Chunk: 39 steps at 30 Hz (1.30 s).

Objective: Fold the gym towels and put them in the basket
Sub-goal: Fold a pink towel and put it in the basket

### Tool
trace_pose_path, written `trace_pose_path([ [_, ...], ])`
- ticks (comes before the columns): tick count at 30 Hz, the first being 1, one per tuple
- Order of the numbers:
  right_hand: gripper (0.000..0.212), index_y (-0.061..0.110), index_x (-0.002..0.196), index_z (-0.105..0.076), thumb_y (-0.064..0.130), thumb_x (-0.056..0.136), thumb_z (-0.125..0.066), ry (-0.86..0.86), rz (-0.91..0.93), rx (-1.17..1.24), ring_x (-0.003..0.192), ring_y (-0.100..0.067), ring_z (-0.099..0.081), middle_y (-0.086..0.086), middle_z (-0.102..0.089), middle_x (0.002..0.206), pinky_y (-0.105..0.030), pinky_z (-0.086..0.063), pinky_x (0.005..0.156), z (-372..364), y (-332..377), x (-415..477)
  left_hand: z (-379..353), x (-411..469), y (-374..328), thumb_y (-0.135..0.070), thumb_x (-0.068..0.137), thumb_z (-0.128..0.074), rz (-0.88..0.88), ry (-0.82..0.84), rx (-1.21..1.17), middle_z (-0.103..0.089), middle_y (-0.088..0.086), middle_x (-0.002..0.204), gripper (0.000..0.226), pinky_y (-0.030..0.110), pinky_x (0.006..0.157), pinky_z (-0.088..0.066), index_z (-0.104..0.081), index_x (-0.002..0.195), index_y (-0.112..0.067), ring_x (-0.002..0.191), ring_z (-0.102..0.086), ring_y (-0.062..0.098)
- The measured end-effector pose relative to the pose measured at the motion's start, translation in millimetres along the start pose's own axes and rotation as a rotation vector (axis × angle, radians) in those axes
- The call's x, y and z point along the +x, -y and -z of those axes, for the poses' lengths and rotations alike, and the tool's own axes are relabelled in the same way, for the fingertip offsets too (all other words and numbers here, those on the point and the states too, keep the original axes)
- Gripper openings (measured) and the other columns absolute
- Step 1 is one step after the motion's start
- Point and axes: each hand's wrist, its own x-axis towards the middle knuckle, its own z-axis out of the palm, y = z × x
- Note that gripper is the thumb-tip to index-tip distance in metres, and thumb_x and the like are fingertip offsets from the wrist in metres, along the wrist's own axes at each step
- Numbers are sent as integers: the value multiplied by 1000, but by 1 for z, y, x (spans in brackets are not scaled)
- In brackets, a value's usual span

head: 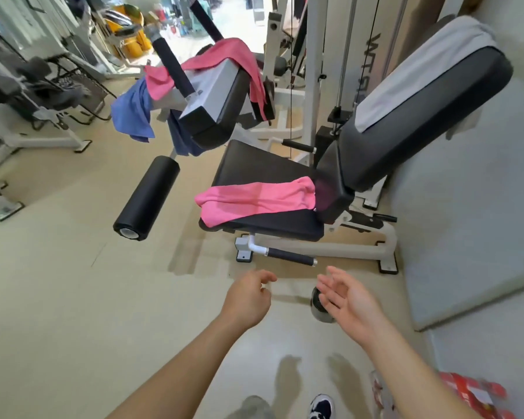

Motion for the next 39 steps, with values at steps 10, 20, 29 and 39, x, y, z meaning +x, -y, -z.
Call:
trace_pose_path([
  [10, 39, 23, 132, -52, 11, 95, -53, 45, -34, -224, 115, -19, -57, -3, -55, 126, -40, -50, 92, -50, 36, 126, 10, 149, 37, -15, 89, -48, -12, 26, 337, -53, -1, 132, 43, 34, 93, -47, -53, 131, -23, 120, -48, 20],
  [20, 47, 28, 141, -35, 19, 97, -51, 16, -197, -79, 103, -29, -66, -8, -55, 129, -40, -54, 84, -124, 34, 281, 9, 340, 116, -10, 78, -55, 29, 74, 632, -46, 6, 122, 48, 36, 64, -43, -47, 124, -16, 109, -43, 28],
  [29, 43, 25, 134, -41, 15, 95, -54, 13, -380, -81, 111, -24, -62, -2, -59, 121, -44, -50, 96, -166, 24, 350, 1, 409, 159, 1, 65, -63, -13, 131, 759, -53, 12, 106, 60, 38, 52, -46, -50, 122, -12, 81, -56, 33],
  [39, 24, 14, 103, -67, 33, 89, -63, 86, -428, -130, 91, -14, -67, -4, -71, 102, -34, -49, 77, -185, 52, 350, 16, 405, 41, 8, 68, -47, 365, 533, -305, -46, -2, 48, 12, 23, 48, -31, -56, 61, 2, 49, -41, 14],
])
